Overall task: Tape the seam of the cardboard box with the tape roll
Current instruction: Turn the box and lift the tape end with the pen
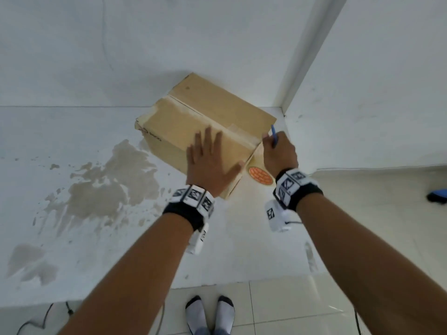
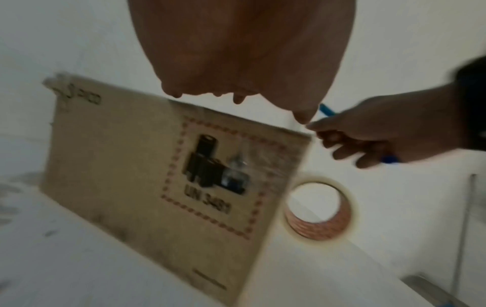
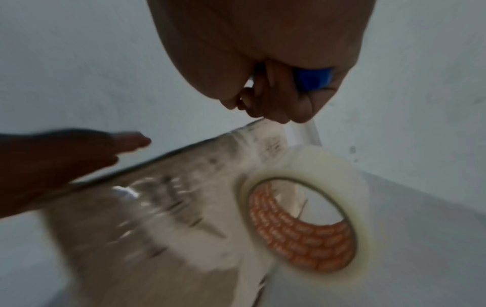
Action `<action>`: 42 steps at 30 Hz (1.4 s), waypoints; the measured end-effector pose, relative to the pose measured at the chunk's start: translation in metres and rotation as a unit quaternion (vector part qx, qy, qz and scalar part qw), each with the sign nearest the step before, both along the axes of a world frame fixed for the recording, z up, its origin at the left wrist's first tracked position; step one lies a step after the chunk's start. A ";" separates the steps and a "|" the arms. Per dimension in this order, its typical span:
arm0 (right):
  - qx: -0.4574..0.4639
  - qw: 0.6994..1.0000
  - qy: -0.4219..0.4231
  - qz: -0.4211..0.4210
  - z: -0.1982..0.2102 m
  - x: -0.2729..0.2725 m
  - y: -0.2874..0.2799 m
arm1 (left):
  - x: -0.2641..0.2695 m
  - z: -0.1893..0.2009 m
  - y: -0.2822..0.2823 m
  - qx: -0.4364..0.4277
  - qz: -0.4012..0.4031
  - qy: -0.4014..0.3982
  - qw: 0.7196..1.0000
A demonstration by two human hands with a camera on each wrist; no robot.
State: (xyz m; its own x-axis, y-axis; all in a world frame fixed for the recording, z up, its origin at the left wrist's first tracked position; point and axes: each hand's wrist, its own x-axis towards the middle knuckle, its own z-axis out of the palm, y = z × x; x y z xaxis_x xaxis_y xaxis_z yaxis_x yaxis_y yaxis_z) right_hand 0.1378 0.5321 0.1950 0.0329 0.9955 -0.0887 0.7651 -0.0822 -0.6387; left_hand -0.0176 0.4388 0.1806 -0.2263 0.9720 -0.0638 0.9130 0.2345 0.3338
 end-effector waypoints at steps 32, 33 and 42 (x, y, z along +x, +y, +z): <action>-0.057 0.992 0.111 -0.032 -0.020 -0.021 -0.089 | -0.104 0.010 -0.038 -0.216 -0.067 0.082 0.971; -0.058 0.992 0.106 -0.024 -0.018 -0.021 -0.087 | -0.105 0.008 -0.037 -0.214 -0.066 0.080 0.971; -0.068 0.994 0.087 -0.009 -0.012 -0.022 -0.077 | -0.106 -0.003 -0.035 -0.174 -0.058 0.053 0.982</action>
